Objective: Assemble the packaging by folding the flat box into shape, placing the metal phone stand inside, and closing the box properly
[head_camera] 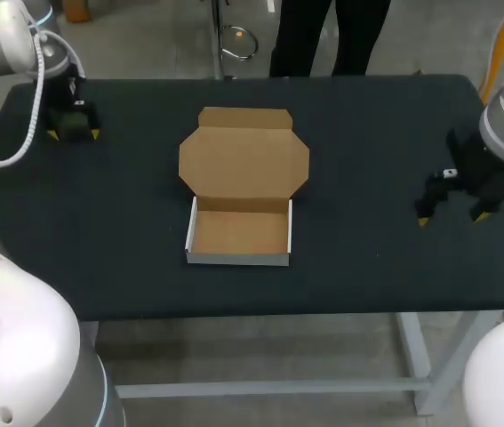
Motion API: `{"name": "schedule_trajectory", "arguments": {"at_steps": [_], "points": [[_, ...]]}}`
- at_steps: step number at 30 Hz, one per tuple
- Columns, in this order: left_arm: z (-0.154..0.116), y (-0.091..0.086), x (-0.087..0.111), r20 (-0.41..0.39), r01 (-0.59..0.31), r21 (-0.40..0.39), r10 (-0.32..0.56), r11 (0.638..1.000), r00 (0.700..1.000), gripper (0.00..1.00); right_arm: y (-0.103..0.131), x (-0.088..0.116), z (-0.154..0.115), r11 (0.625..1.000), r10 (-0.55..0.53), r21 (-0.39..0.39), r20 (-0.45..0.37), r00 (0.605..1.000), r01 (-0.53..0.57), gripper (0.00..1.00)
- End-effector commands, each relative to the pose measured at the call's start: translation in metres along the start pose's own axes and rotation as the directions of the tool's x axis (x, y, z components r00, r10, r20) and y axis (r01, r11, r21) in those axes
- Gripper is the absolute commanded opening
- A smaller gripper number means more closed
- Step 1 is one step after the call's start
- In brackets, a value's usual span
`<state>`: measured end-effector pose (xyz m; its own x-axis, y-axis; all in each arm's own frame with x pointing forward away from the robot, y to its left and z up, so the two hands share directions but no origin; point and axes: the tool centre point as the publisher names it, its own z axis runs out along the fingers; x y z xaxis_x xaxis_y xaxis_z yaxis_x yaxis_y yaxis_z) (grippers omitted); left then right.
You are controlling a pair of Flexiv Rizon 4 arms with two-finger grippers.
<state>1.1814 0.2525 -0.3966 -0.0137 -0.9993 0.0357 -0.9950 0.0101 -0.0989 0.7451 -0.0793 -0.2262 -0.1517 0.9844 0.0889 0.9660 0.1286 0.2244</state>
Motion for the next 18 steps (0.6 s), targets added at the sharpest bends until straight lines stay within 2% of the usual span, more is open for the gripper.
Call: {"name": "schedule_trajectory", "arguments": {"at_steps": [1, 18], "points": [[0.005, -0.011, -0.003, -0.004, 0.003, -0.019, -0.003, 1.000, 1.000, 1.00, -0.009, 0.003, 0.000, 1.000, 0.000, -0.031, 0.008, 1.000, 0.001, 1.00], [0.008, -0.026, -0.007, -0.007, 0.009, -0.016, -0.009, 1.000, 1.000, 1.00, -0.009, 0.003, 0.000, 1.000, 0.000, -0.031, 0.008, 1.000, 0.001, 1.00]]}}
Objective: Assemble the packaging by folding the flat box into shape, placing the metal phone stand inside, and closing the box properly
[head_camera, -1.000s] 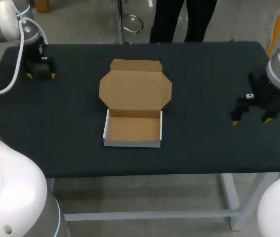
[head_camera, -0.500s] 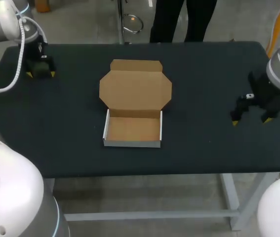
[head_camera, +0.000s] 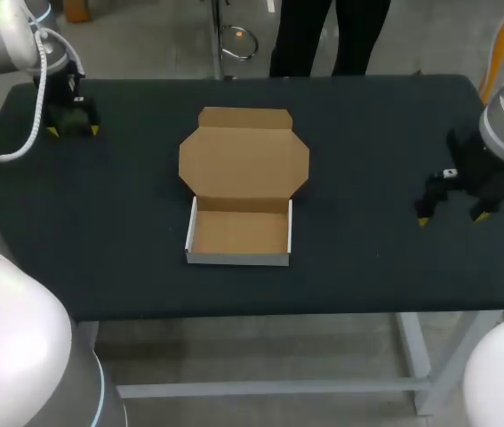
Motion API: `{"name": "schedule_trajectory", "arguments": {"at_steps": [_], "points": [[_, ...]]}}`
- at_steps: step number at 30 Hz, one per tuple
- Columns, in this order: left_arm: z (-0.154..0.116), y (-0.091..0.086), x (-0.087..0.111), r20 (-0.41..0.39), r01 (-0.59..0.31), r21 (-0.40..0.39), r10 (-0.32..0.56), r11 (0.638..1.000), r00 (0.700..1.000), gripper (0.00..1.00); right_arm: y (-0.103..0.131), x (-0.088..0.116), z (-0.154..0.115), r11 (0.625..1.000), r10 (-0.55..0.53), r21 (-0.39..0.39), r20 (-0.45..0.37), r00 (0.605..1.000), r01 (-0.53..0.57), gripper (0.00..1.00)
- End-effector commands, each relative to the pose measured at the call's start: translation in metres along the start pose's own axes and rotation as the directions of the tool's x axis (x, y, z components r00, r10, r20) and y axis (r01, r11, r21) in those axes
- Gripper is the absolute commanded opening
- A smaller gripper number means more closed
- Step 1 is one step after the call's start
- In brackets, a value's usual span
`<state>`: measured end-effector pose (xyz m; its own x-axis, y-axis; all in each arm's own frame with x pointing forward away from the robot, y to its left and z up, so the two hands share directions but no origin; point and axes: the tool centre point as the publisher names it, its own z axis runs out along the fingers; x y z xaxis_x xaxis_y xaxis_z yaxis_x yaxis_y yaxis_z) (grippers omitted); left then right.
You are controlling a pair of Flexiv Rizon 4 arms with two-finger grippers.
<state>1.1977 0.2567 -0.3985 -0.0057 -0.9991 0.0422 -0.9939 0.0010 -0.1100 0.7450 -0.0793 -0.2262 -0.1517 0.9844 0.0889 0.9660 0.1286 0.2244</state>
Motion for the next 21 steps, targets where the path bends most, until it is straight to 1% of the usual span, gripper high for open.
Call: {"name": "schedule_trajectory", "arguments": {"at_steps": [1, 21], "points": [[0.004, -0.011, -0.002, -0.001, 0.001, -0.027, -0.001, 1.000, 1.000, 0.99, -0.009, 0.003, 0.000, 1.000, 0.000, -0.030, 0.008, 1.000, 0.001, 1.00], [0.005, -0.025, -0.008, 0.002, 0.010, -0.018, -0.010, 1.000, 1.000, 0.93, -0.009, 0.003, 0.000, 1.000, 0.000, -0.030, 0.008, 1.000, 0.001, 1.00]]}}
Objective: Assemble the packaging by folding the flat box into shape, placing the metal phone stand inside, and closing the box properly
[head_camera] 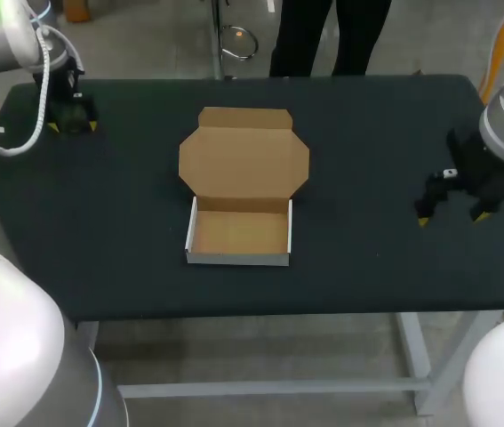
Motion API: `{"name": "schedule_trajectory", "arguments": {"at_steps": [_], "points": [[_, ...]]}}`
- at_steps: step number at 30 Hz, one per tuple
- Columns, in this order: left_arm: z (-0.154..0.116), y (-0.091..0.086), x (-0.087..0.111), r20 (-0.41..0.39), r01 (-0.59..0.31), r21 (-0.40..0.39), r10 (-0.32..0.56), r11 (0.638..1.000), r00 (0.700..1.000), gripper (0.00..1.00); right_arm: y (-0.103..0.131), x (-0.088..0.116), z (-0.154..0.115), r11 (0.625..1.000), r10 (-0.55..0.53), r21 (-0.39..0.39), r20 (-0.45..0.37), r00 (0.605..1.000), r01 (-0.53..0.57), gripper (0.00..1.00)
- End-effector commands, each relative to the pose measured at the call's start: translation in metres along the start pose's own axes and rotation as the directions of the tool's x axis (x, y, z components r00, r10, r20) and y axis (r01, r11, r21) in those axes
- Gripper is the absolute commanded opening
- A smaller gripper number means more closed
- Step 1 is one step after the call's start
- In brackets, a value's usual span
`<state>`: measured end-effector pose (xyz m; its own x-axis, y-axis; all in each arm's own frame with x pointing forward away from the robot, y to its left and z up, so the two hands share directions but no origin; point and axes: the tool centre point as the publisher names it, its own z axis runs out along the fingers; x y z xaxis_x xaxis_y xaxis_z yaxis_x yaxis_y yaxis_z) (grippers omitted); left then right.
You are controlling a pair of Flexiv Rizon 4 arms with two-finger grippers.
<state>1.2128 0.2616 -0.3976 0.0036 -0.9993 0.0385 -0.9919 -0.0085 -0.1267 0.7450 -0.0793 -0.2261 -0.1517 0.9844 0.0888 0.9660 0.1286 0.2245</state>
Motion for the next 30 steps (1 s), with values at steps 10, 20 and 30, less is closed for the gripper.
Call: {"name": "schedule_trajectory", "arguments": {"at_steps": [10, 20, 30], "points": [[0.007, -0.016, -0.006, -0.004, 0.011, -0.038, -0.011, 0.999, 1.000, 0.77, -0.009, 0.003, 0.000, 1.000, 0.000, -0.030, 0.008, 1.000, 0.001, 1.00], [0.008, -0.017, -0.007, -0.002, 0.008, -0.033, -0.008, 0.999, 1.000, 0.00, -0.009, 0.003, 0.000, 1.000, 0.000, -0.030, 0.008, 1.000, 0.001, 1.00], [-0.008, -0.008, -0.006, -0.009, 0.000, 0.011, 0.001, 1.000, 1.000, 0.00, -0.009, 0.003, 0.000, 1.000, 0.000, -0.030, 0.008, 1.000, 0.001, 1.00]]}}
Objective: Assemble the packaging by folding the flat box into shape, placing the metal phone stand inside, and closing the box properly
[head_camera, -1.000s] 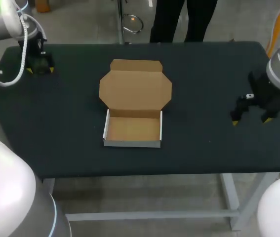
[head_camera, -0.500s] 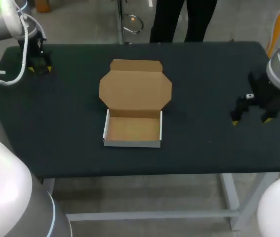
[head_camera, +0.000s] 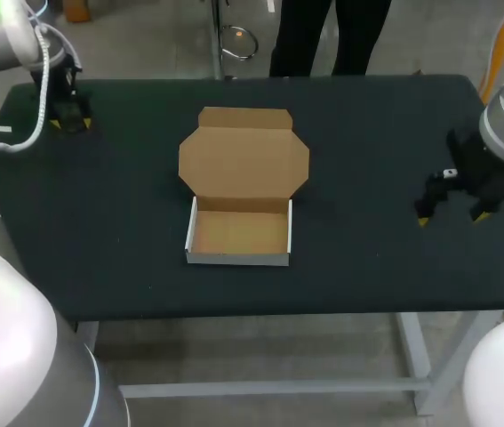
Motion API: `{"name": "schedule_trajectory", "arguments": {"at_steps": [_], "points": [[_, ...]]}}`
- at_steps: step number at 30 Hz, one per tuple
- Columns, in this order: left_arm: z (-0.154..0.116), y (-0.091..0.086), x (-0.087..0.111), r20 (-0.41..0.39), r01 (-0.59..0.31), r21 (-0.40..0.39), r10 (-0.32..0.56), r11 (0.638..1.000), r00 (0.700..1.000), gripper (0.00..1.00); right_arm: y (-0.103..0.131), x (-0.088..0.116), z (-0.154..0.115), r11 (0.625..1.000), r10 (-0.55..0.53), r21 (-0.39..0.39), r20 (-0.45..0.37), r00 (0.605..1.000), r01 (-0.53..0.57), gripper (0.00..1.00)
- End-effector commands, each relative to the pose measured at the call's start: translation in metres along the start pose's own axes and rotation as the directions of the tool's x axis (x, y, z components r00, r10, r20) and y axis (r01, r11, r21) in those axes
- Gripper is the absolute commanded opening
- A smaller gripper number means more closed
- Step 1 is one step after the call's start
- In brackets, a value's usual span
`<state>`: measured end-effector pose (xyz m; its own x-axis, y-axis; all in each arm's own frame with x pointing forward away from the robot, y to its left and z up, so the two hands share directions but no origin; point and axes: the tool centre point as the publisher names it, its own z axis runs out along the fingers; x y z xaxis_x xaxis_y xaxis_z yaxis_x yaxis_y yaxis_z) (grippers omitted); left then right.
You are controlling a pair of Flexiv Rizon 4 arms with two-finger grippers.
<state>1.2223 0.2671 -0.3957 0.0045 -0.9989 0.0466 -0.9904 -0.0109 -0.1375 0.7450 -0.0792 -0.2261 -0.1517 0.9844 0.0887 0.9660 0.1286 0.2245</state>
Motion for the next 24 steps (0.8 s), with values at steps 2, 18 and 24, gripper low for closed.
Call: {"name": "schedule_trajectory", "arguments": {"at_steps": [2, 18, 24], "points": [[-0.010, 0.005, 0.000, -0.005, -0.009, 0.009, 0.009, 1.000, 1.000, 0.00, -0.009, 0.003, 0.000, 1.000, 0.000, -0.030, 0.008, 1.000, 0.001, 1.00], [-0.043, 0.055, 0.015, -0.012, -0.018, 0.026, 0.018, 0.999, 1.000, 0.00, -0.004, 0.006, 0.002, 0.995, -0.067, -0.075, -0.033, 0.997, 0.064, 1.00], [-0.053, 0.080, 0.025, -0.022, -0.036, 0.013, 0.036, 0.999, 0.999, 0.00, 0.003, 0.014, 0.005, 0.961, -0.237, -0.166, -0.081, 0.968, 0.221, 1.00]]}}
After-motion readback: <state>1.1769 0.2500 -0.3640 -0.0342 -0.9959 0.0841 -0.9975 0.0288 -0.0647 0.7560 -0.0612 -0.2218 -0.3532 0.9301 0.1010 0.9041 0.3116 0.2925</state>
